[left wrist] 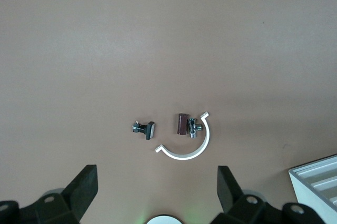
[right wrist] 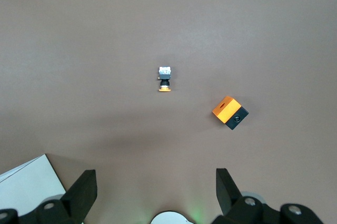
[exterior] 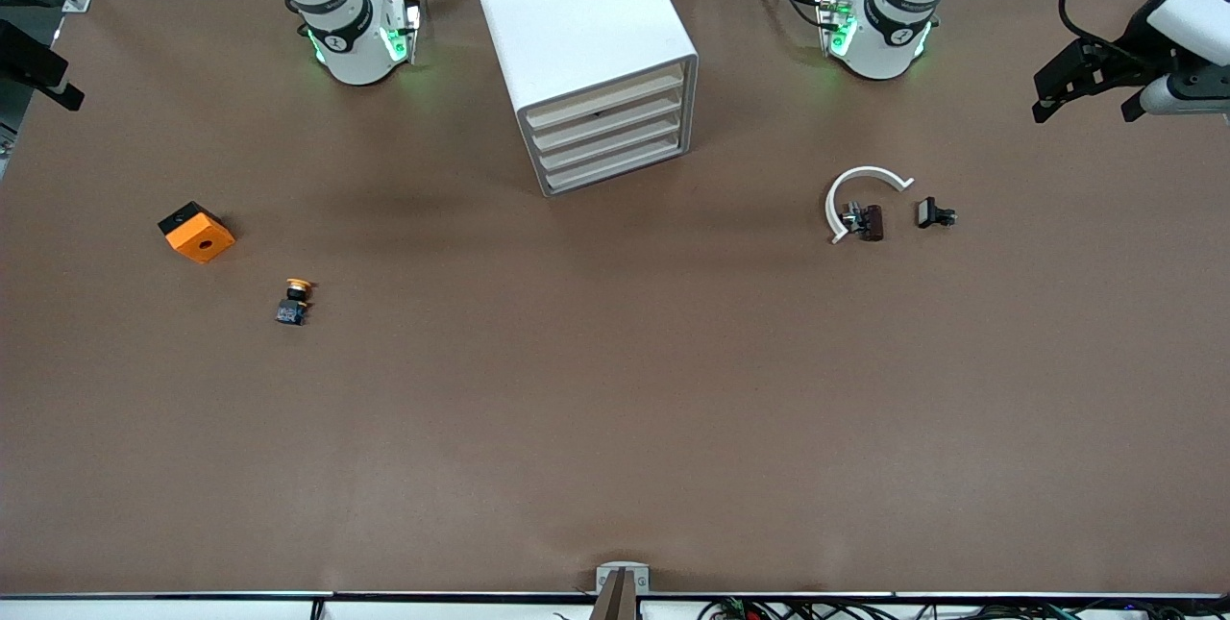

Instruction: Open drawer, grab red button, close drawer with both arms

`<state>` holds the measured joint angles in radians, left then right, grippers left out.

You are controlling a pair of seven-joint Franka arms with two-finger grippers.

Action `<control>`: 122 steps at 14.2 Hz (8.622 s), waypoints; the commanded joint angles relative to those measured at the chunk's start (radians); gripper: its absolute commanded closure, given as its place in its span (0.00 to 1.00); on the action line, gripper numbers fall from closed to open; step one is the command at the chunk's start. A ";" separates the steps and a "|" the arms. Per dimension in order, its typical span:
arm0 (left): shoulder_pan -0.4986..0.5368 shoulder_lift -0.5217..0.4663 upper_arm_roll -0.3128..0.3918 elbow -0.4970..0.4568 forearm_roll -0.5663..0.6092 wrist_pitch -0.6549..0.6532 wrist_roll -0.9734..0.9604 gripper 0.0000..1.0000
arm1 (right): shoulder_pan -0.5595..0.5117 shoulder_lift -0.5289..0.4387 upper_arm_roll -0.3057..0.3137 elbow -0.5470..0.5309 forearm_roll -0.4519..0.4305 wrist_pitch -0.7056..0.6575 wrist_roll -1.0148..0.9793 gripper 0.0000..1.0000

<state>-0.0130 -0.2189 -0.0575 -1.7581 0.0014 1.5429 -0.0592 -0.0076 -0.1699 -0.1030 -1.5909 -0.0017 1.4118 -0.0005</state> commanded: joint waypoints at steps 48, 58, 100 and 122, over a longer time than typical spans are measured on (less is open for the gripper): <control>-0.163 0.888 -0.277 0.204 -0.303 -0.217 -1.582 0.00 | 0.003 -0.020 0.002 -0.021 0.005 0.001 0.014 0.00; -0.176 1.024 -0.280 0.238 -0.639 -0.296 -2.048 0.00 | 0.001 -0.020 0.002 -0.023 0.005 -0.002 0.014 0.00; -0.262 1.130 -0.239 0.316 -0.739 -0.305 -2.265 0.84 | 0.015 0.245 0.000 0.034 -0.014 -0.002 -0.007 0.00; -0.211 1.116 -0.197 0.382 -0.669 -0.303 -2.210 0.00 | 0.805 0.289 0.003 -0.110 0.137 0.340 1.333 0.00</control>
<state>-0.2344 0.9054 -0.2686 -1.3882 -0.7075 1.2540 -2.2976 0.7446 0.0889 -0.0831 -1.6967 0.1152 1.7118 1.2568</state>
